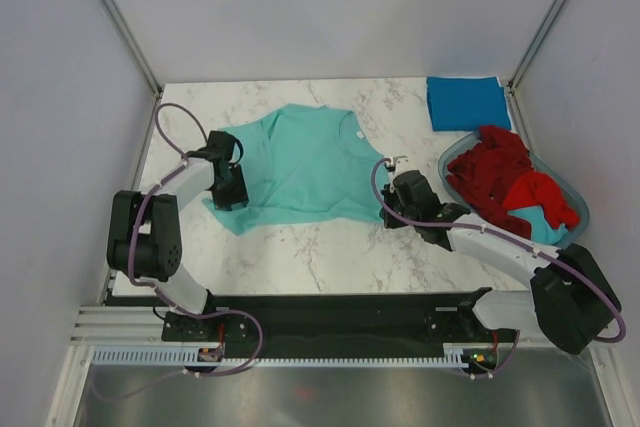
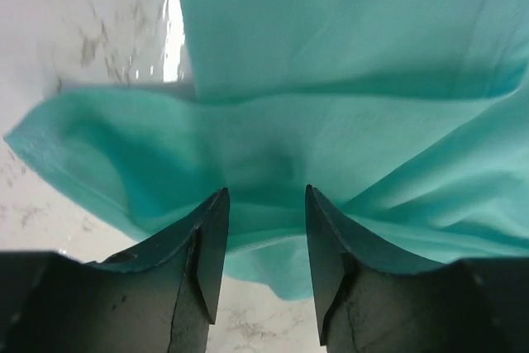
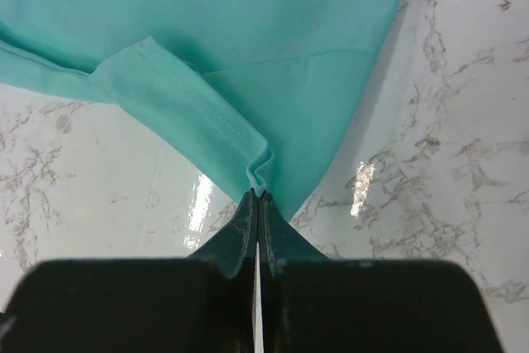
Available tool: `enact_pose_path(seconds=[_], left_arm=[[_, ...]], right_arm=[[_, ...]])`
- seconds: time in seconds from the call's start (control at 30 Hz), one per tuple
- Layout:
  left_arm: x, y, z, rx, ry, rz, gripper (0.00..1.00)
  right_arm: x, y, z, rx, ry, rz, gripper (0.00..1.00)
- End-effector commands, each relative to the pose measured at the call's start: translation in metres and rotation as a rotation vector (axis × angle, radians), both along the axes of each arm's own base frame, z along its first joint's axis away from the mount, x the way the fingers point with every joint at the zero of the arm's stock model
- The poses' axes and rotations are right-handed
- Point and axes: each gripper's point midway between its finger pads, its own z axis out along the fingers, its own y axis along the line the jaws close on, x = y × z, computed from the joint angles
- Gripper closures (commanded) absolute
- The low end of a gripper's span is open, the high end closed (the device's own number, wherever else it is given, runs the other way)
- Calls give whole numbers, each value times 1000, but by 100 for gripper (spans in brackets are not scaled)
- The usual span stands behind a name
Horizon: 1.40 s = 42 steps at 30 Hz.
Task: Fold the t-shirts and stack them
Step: Flatten the tshirt out
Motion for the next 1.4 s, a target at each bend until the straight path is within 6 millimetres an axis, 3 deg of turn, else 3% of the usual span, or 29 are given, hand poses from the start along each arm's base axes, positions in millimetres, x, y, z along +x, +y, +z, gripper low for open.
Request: enact_pose_path(seconds=[0.0,0.07,0.27,0.33,0.4,0.5,0.6,0.7,1.13,1.23,1.33,1.37], left_arm=[[-50,8,-2,34,71,51,51],[-58,2,4,-9,47,76,54],[-79,4,-6,-31,68,174,61],[-79,7,-5,-42,70,213,60],[-72,8,3,-74,47,233,53],[-52,29,28,-85,-47,288,50],[-38,66,50,-80,-114,392,44],[-33,78,56,-59,-129,402,37],[-39,97,17,-25,-3,438,38],[-30,91,9,-64,-4,416,42],[-14,85,19,-117,-44,401,72],[1,83,34,-147,-92,391,88]], right_arm=[[12,-9,19,-15,-68,-75,100],[11,-7,19,-4,-60,-76,100],[8,-16,22,-15,-68,-109,100],[3,-18,22,-12,-64,-104,100],[-2,-19,23,1,-66,-94,100],[-7,-19,22,10,-68,-81,100],[-9,-23,18,-6,-62,-83,100],[-12,-24,15,-8,-52,-79,100],[-11,-21,22,7,-69,-70,100],[-9,-22,22,3,-69,-79,100],[5,-23,34,22,-98,-154,100],[17,-18,49,43,-123,-178,100]])
